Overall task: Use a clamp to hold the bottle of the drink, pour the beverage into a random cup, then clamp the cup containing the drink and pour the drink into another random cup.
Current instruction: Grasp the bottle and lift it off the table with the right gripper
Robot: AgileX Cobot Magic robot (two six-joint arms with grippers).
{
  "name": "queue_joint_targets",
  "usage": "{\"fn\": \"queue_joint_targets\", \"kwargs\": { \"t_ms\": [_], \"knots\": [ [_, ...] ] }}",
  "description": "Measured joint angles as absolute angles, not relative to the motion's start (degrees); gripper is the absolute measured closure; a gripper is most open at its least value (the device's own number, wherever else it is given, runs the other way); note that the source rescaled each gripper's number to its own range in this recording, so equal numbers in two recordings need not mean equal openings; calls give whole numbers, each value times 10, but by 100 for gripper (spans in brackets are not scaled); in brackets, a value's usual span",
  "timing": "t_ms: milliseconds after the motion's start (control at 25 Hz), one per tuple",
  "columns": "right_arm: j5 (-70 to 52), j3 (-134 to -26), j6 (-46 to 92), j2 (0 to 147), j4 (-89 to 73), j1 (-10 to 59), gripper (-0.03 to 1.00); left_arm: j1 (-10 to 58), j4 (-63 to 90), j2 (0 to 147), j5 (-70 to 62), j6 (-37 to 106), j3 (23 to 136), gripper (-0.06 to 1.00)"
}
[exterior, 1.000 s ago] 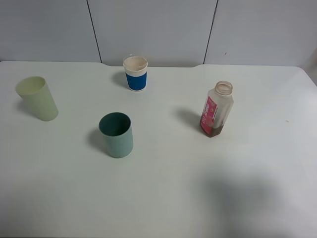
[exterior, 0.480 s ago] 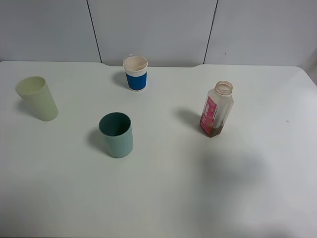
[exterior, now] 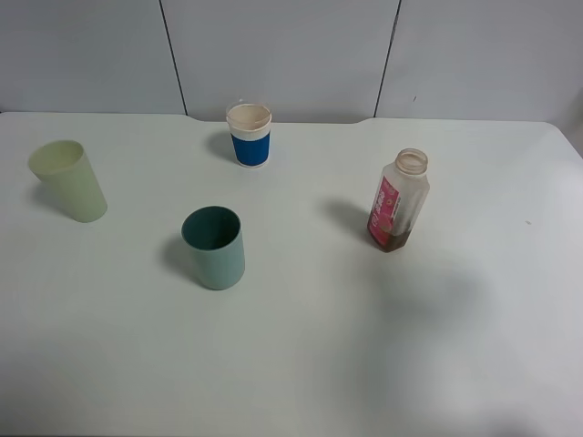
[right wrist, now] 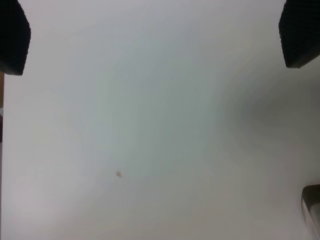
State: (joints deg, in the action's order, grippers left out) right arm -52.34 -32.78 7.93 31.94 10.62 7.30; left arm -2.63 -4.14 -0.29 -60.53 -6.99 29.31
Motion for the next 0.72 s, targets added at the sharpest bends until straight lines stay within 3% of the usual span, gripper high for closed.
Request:
{"fn": "queue_joint_targets", "kwargs": {
  "t_ms": [720],
  "knots": [
    [-482, -328, 81, 445, 159, 89, -3, -26, -41, -3, -605, -70, 293, 2]
  ]
}}
